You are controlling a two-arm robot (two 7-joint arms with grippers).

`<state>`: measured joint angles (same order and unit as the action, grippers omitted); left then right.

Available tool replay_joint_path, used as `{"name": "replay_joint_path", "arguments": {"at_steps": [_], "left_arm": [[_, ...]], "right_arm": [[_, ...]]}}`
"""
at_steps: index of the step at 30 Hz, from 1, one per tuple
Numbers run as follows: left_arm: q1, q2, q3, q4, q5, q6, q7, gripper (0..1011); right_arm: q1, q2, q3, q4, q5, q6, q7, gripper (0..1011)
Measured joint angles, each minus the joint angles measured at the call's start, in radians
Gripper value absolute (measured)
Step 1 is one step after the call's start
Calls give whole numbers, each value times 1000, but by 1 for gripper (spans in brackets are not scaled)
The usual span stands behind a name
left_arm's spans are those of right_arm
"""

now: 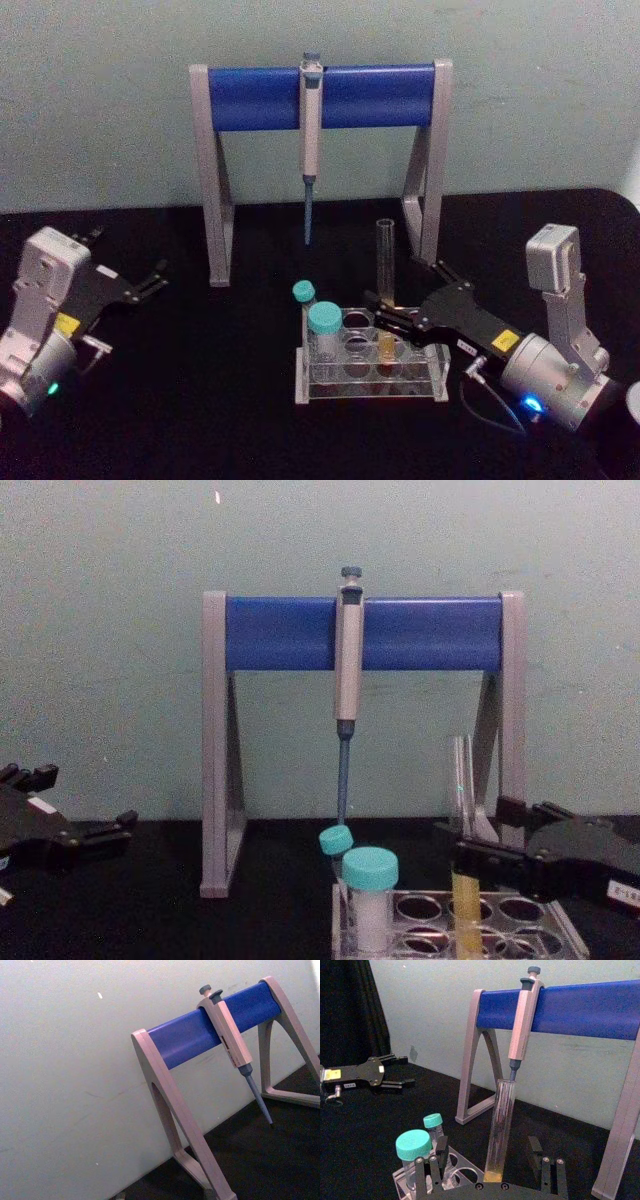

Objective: Pick up the test tube from the test tube rack, shake it, then place it back into the test tube rack.

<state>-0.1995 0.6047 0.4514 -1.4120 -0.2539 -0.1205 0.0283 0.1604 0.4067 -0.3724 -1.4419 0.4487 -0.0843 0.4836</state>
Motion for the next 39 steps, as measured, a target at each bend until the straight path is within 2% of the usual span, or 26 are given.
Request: {"name": "replay_joint_path", "arguments": {"at_steps": [4, 9, 13, 14, 20, 23, 24, 28, 31, 39], "left_arm": [[0, 0, 0, 0, 0, 0, 0, 1009], [0, 0, 0, 0, 0, 0, 0, 1010], [0, 0, 0, 0, 0, 0, 0, 1010], [0, 0, 0, 0, 0, 0, 0, 1010], [0, 0, 0, 0, 0, 0, 0, 1010], [0, 0, 0, 0, 0, 0, 0, 1010], [0, 0, 0, 0, 0, 0, 0, 1010], [0, 0, 0, 0, 0, 0, 0, 1010], [0, 0, 0, 0, 0, 0, 0, 1010], [0, 0, 0, 0, 0, 0, 0, 1010]], "right_arm": [[-8, 5, 4, -10, 0, -2, -1, 1000], [-42, 20, 30, -54, 0, -12, -20, 1000], [-91, 33, 69, -107, -8, -25, -65, 1000], [-91, 33, 69, -107, -8, -25, -65, 1000], [-158, 32, 128, -148, -32, -35, -142, 1000], [-189, 19, 158, -153, -58, -40, -194, 1000], [-189, 19, 158, -153, -58, -40, -194, 1000], [-211, -2, 175, -139, -112, -48, -257, 1000], [-218, -21, 182, -118, -131, -51, -280, 1000], [-217, -61, 188, -59, -156, -49, -295, 1000]]}}
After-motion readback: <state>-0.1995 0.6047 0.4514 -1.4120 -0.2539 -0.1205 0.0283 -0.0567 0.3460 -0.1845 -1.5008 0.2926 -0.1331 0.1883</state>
